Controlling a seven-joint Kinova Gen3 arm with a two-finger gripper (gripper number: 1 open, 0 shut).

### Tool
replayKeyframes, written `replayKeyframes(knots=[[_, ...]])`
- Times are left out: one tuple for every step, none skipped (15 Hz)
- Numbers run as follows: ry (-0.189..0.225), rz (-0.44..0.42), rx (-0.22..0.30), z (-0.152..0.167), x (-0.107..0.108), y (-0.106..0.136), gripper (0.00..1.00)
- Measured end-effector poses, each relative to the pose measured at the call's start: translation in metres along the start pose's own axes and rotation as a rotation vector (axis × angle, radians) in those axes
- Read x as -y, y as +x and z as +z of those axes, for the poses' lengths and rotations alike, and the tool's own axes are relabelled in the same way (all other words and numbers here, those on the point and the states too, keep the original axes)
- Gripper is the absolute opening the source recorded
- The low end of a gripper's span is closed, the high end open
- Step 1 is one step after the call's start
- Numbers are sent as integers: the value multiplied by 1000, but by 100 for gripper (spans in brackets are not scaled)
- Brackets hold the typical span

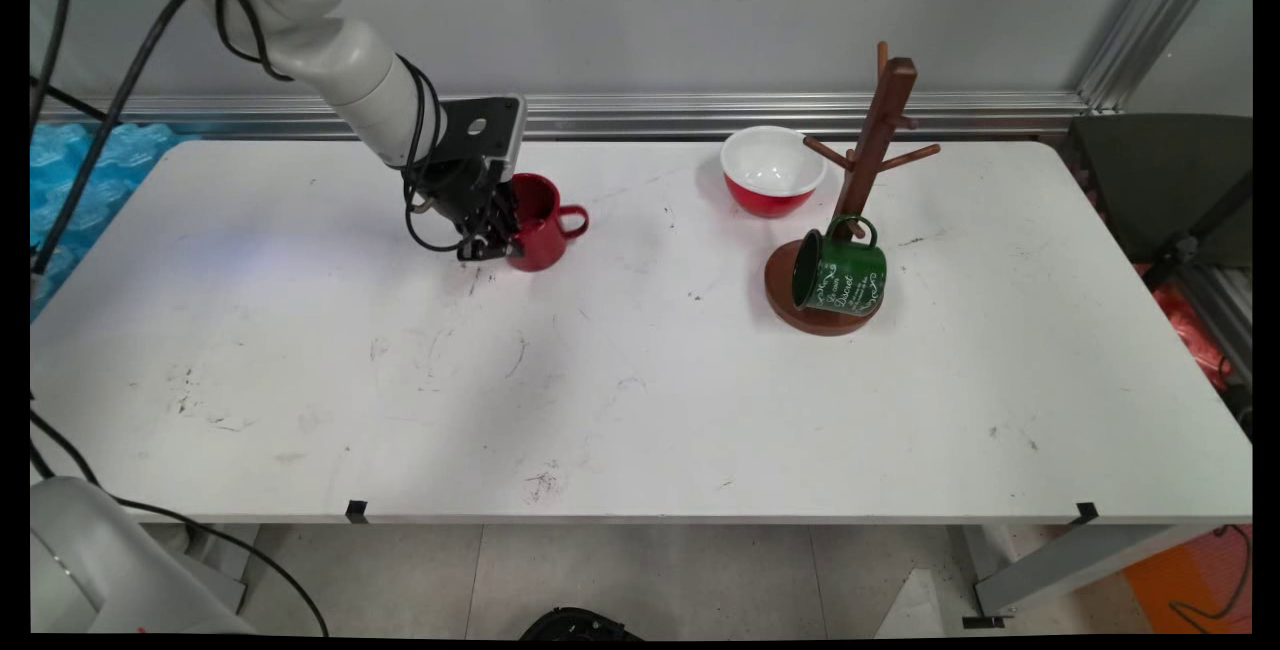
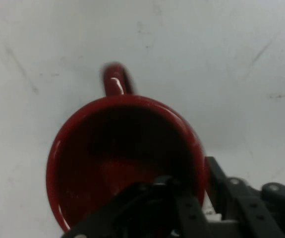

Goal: Place the picked object on the table

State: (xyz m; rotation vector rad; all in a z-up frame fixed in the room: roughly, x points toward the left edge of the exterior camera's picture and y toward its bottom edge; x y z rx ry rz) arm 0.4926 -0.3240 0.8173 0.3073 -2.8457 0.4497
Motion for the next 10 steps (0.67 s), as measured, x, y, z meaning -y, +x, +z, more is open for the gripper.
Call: replayKeyframes(knots=[[0,3,1,1,0,0,100],[0,4,1,1,1,1,100],[1,5,2,1,1,1,100],[2,6,2,1,1,1,100],[3,7,2,1,1,1,100],[5,10,2,2,2,2,100],[7,11,2,2,2,2,100],[9,12,2,2,3,2,100],[10,13,2,1,3,2,100],[11,14,1,1,3,3,100]])
